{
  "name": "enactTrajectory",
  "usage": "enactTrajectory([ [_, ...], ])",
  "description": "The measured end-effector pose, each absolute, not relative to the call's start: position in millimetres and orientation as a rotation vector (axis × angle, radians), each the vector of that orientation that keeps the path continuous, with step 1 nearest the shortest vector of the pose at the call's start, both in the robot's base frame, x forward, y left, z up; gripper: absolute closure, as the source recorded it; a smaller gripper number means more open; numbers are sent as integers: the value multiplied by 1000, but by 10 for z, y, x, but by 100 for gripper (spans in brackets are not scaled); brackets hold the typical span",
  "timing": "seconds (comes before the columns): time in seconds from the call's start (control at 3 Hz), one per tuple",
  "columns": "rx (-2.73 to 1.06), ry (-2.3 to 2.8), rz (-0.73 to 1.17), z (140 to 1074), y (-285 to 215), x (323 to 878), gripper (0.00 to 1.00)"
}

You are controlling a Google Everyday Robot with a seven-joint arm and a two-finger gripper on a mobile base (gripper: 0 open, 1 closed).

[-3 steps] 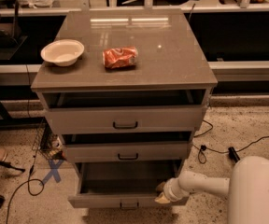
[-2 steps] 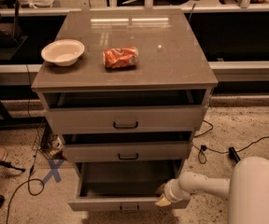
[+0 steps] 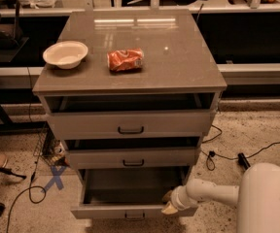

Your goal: Open bottom drawer

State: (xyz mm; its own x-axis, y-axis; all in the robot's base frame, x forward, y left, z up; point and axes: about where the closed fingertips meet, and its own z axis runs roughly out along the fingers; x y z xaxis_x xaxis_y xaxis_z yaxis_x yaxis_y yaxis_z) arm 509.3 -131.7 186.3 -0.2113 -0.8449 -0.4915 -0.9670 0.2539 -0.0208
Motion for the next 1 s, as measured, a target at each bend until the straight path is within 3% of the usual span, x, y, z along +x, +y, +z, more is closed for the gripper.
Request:
enactTrajectory([
  [1.0, -1651, 2128, 412, 1877, -1312, 5089, 13],
])
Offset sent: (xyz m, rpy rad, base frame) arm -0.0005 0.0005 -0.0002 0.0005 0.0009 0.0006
